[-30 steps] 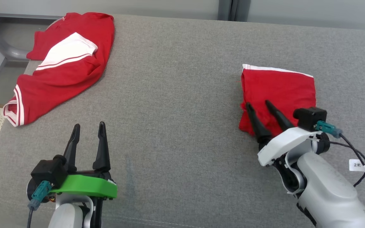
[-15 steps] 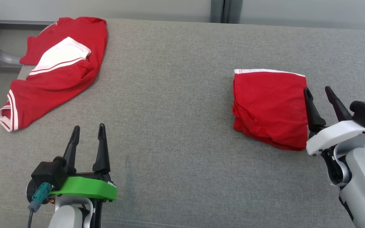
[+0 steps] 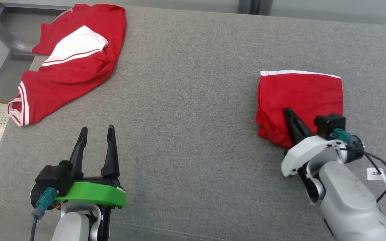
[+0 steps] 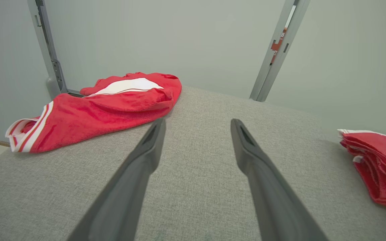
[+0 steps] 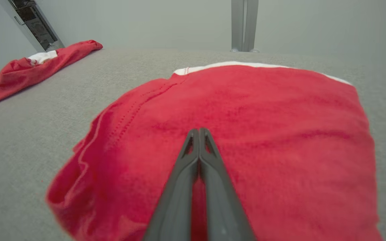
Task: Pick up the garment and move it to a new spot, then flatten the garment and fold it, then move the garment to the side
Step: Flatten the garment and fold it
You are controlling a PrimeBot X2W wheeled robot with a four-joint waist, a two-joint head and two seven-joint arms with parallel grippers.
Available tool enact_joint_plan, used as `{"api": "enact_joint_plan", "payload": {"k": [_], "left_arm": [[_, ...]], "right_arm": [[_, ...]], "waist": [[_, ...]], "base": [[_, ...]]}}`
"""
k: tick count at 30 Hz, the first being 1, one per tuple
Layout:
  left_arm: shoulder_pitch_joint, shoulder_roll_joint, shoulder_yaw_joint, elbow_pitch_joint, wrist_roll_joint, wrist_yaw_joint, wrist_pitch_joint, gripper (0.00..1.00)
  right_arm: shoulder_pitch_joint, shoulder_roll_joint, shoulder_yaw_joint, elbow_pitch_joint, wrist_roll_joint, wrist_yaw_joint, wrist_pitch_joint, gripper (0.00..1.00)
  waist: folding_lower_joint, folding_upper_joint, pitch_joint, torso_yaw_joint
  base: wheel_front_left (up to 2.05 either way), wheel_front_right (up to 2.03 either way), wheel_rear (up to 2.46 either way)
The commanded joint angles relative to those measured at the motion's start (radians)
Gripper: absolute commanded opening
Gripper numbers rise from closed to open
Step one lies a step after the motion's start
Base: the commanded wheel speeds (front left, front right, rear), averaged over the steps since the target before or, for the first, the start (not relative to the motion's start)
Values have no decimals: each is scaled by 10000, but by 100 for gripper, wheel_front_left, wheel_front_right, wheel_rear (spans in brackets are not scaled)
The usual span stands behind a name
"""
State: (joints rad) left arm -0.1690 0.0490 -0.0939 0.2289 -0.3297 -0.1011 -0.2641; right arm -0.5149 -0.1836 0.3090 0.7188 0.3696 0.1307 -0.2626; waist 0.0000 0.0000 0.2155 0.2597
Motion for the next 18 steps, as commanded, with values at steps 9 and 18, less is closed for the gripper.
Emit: {"api": "enact_joint_plan", "payload": {"k": [9,18], "left_arm": [[-147,30,111,52,-53,99,-3,100],[85,29,471,95,252,13,-3,100]], "right_arm": [[254,903,627,-421,-267,0,-31,0],[924,430,-469,-2448,-615,0,-29,0]], "waist": [[0,0,45,-57],[0,0,-300,-957]], "base": [[0,0,0],[0,0,0]]}}
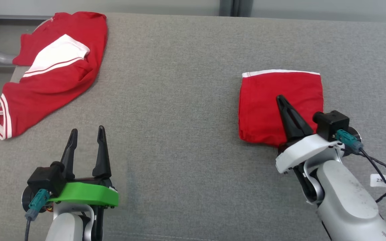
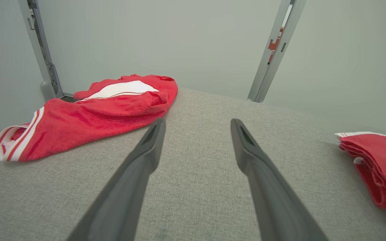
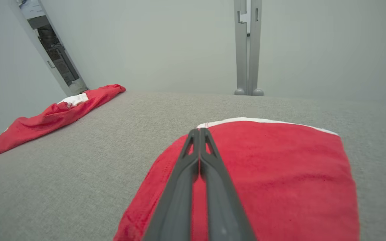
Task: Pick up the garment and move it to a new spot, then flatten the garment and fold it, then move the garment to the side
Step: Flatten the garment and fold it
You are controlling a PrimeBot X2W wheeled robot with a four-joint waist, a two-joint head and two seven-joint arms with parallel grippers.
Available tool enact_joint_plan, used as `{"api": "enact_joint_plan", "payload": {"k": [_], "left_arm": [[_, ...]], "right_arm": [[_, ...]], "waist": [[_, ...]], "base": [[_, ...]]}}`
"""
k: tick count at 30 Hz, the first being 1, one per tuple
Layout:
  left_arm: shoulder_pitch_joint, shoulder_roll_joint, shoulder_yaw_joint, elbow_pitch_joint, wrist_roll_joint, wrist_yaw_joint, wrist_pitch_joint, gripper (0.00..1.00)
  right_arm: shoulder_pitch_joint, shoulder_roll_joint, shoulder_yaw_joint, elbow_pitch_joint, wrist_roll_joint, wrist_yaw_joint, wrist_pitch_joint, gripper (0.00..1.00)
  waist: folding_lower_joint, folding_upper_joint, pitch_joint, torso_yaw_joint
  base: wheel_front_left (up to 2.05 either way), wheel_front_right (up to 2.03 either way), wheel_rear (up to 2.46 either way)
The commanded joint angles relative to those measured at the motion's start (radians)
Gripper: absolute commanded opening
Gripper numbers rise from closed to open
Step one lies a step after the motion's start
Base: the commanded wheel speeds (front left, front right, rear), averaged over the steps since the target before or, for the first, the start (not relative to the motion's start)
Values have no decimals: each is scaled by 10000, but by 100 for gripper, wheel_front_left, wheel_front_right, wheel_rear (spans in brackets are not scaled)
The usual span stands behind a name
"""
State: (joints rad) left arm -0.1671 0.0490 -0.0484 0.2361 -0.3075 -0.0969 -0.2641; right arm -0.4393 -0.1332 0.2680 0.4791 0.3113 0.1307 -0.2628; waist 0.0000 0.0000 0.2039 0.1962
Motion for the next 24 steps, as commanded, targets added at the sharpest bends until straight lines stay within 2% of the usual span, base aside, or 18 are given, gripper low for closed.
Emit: {"api": "enact_joint_plan", "payload": {"k": [1,2,3,4,5,11,24], "left_arm": [[69,29,21,27,64,-44,-3,100],[70,29,35,27,134,-50,-3,100],[70,30,52,32,221,-58,-3,100],[78,30,76,44,340,-62,-3,100],[91,30,98,58,420,-65,-3,100],[237,32,342,161,755,-92,-3,100],[640,78,612,394,1233,-152,-3,100]], "right_arm": [[283,-157,-201,-232,-79,0,-29,0],[418,-237,-392,-436,-113,0,-29,11],[537,-296,-535,-569,-175,0,-29,39],[702,-350,-734,-749,-234,0,-29,78],[833,-373,-907,-892,-276,0,-28,100],[1696,-448,-1637,-1547,-439,0,-29,100],[3078,-393,-1879,-2462,-614,0,-29,100]], "waist": [[0,0,-222,-410],[0,0,-269,-527],[0,0,-311,-611],[0,0,-368,-715],[0,0,-410,-790],[0,0,-715,-1240],[0,0,-1182,-1622]], "base": [[0,0,0],[0,0,0],[0,0,0],[0,0,0],[0,0,0],[0,0,0],[0,0,0]]}}
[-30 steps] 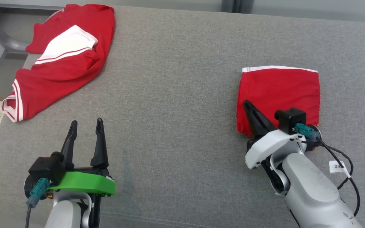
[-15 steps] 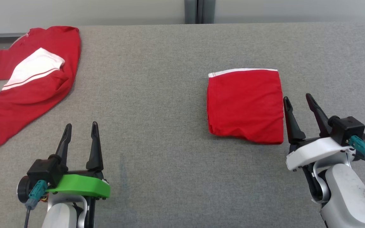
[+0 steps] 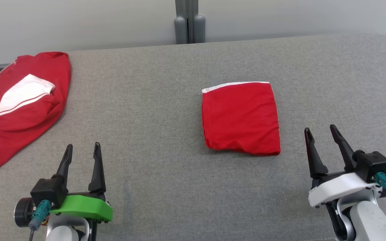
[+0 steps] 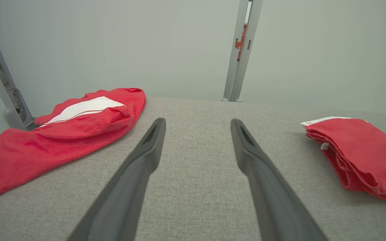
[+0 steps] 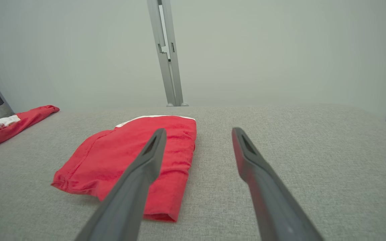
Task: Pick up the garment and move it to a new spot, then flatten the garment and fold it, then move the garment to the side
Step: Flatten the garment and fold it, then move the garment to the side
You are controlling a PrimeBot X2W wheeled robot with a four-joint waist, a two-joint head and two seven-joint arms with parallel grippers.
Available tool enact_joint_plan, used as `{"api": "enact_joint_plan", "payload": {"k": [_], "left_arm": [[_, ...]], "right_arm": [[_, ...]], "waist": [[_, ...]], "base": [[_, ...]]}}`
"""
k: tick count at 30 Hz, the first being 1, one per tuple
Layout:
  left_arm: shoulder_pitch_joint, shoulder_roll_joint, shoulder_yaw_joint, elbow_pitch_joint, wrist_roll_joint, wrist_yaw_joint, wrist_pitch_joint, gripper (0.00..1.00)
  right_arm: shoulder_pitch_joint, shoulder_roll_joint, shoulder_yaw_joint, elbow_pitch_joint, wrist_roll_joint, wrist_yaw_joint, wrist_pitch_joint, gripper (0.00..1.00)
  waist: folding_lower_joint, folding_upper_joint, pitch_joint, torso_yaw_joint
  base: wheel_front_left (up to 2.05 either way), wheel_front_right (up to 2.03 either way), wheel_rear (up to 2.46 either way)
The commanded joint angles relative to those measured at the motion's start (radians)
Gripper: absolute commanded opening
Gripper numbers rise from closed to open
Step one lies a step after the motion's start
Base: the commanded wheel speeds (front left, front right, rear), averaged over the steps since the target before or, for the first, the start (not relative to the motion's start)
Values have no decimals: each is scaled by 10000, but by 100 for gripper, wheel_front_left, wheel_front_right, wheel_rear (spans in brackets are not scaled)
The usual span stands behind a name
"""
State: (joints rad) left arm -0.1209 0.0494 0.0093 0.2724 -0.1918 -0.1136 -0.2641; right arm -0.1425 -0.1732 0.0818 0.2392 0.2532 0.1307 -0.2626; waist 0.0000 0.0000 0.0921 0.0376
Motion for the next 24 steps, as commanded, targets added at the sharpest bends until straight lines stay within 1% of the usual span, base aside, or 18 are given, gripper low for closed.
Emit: {"api": "enact_joint_plan", "payload": {"k": [1,12,24], "left_arm": [[190,113,12,52,182,54,-3,100],[552,88,183,-41,378,135,-2,100],[932,252,262,-251,501,306,-2,100]], "right_arm": [[178,20,-36,-102,-45,0,-31,100],[811,175,-227,-349,-251,0,-31,100],[1261,338,-433,-689,-538,0,-31,100]], "waist": [[0,0,-95,-43],[0,0,-501,59],[0,0,-701,245]], "base": [[0,0,0],[0,0,0],[0,0,0]]}}
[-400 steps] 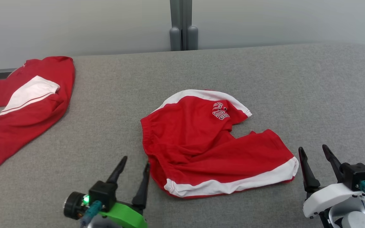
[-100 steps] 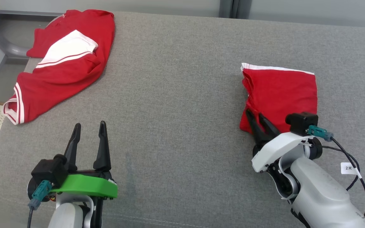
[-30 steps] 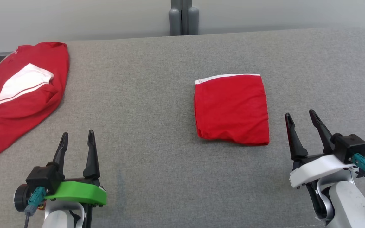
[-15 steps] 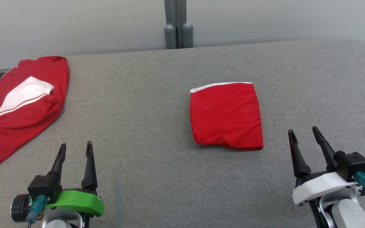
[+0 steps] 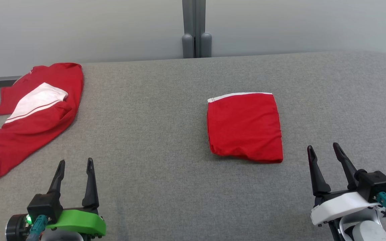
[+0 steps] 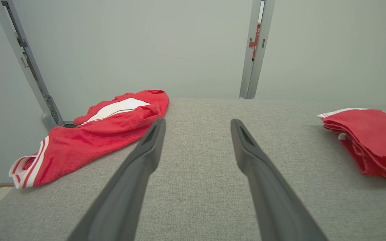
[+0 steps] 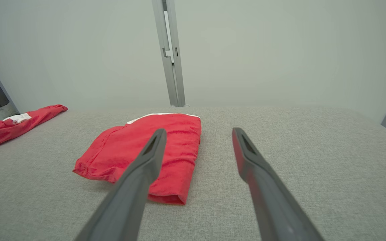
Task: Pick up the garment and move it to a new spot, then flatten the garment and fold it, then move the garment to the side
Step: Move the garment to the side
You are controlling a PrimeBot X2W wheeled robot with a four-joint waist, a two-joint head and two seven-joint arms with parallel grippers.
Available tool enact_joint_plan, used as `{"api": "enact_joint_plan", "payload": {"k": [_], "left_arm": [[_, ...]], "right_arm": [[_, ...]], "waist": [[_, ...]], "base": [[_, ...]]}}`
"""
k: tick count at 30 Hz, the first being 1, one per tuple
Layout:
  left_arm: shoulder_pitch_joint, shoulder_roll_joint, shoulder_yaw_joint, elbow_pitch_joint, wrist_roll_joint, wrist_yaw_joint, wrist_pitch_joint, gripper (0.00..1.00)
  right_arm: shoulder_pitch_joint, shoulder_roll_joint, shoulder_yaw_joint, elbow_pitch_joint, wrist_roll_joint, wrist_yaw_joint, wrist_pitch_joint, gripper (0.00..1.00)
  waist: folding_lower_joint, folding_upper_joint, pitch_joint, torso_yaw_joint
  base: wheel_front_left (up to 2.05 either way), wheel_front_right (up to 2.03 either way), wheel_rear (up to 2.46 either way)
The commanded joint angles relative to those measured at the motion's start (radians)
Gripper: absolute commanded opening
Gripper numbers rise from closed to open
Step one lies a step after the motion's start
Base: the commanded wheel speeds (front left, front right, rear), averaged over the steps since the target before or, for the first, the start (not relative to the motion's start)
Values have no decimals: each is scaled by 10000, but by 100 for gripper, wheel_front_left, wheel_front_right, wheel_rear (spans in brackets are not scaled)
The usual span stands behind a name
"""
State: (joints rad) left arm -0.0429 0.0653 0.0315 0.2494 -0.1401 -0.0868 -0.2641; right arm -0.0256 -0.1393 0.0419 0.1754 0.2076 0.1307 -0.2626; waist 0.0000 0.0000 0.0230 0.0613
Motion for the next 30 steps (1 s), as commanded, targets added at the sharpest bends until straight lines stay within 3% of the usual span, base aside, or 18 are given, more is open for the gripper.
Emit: {"api": "enact_joint_plan", "payload": {"k": [1,30], "left_arm": [[164,94,47,-24,-27,60,-2,100],[331,309,-190,-466,-189,349,438,100]], "right_arm": [[116,6,-45,-63,-119,0,-31,100],[196,161,-6,-306,-214,0,79,100]], "waist": [[0,0,-23,15],[0,0,-30,92]], "base": [[0,0,0],[0,0,0]]}}
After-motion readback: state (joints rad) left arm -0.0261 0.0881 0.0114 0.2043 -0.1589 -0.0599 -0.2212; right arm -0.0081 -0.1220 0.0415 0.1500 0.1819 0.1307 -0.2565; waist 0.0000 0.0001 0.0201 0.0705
